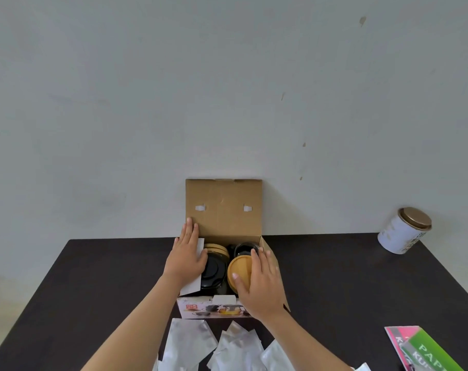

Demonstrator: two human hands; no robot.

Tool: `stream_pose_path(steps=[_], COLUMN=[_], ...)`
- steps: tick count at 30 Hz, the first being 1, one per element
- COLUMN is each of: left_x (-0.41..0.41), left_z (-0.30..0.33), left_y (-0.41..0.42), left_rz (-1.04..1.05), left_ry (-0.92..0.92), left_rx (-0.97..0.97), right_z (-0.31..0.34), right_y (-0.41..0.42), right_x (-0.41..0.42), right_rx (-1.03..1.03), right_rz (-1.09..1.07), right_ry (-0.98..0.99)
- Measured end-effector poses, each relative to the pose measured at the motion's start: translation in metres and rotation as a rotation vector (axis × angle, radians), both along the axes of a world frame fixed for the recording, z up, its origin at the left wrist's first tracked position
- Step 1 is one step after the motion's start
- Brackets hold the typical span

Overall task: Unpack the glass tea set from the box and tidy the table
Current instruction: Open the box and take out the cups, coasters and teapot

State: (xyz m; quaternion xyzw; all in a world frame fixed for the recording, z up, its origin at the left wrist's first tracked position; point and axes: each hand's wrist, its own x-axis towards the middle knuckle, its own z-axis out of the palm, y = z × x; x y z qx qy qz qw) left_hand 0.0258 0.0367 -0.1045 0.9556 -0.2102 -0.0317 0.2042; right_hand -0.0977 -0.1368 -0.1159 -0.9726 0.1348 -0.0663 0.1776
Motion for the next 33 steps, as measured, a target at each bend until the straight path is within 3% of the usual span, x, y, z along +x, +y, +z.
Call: stream_pose_path(steps=[7,10,17,24,29,33], left_x=[-0.005,-0.007,-0.018,-0.039,-0.038,-0.047], left_z=[0.022,0.034,0.068,0.045,0.03,0.014], left_y=[-0.006,-0.007,0.002,0.005,0.011,0.021], left_rz=[-0.17,-0.164,-0.164,-0.073,0.038,0.071], left_ry=[-0.048,0.024,-0.076,-0.117,-0.072,0.046], left_rx=[0.147,0.199,0.397,0.636,0.668,0.511], right_z=[-0.001,-0.005,-0.007,0.02,0.027,0.031], right_y=[0.002,0.0,0.0,-0.004,-0.008,-0.009], right_x=[0.0,0.001,0.002,-0.007,-0.001,0.009], right_rx=[-0.02,-0.016,0.015,-0.057,0.023,-0.006], right_rz=[-0.018,-0.012,0.003,0.086,0.138,0.195], right_ry=[-0.013,-0.024,-0.047,0.078,0.207,0.24])
